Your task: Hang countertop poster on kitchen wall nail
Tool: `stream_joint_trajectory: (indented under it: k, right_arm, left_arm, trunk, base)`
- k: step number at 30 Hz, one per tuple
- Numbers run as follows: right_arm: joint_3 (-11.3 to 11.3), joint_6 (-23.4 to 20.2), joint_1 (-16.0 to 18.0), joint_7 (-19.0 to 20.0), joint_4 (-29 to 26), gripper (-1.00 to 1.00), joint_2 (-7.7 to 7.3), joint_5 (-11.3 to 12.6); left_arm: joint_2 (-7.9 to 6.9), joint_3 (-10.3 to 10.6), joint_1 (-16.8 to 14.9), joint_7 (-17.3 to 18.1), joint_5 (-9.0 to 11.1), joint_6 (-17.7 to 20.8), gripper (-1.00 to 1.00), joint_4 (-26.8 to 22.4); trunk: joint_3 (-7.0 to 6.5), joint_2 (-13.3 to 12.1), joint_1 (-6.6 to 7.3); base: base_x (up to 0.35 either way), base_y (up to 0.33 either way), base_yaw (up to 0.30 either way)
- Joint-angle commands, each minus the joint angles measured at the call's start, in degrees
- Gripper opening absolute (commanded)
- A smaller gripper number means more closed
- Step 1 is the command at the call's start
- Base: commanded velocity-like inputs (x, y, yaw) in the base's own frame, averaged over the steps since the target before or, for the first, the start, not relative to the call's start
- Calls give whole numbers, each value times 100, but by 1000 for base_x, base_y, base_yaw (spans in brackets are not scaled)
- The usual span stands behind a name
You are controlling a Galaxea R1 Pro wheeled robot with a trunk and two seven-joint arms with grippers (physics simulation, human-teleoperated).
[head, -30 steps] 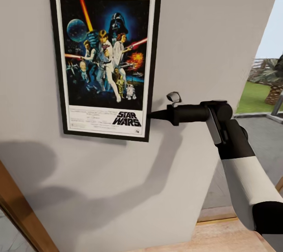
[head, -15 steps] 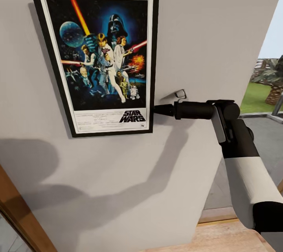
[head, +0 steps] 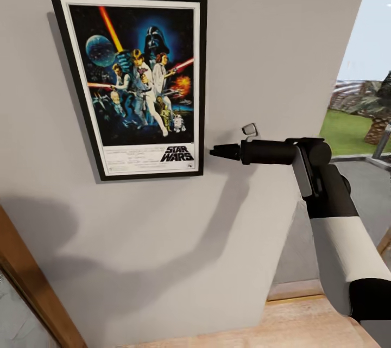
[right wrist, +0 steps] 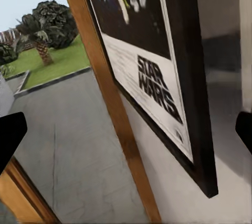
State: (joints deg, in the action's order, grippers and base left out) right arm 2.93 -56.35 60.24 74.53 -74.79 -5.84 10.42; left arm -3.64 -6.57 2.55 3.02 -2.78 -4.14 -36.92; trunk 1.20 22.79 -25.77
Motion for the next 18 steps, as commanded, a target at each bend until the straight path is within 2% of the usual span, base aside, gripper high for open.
stream_joint_trajectory:
  k: [1, 5, 13, 18]
  right_arm:
    - [9, -34, 5, 0, 0, 100, -5, 20]
    - [13, -30, 5, 0, -7, 100, -5, 29]
    - [22, -26, 5, 9, -9, 100, -5, 38]
    - [29, -18, -45, 48, -11, 100, -5, 55]
  left_arm:
    - [4, -26, 0, 32, -29, -10, 100, -8]
    - [4, -25, 1, 32, -29, -13, 100, -8]
    - [4, -28, 0, 32, -29, -8, 100, -8]
    - [4, -29, 0, 32, -29, -8, 100, -8]
  trunk:
    - [12, 13, -1]
    - [12, 13, -1]
    - [12, 13, -1]
    - [12, 13, -1]
  base:
    - [-288, -129, 0]
    - [-247, -114, 0]
    - [-71, -32, 0]
    - [-187, -37, 0]
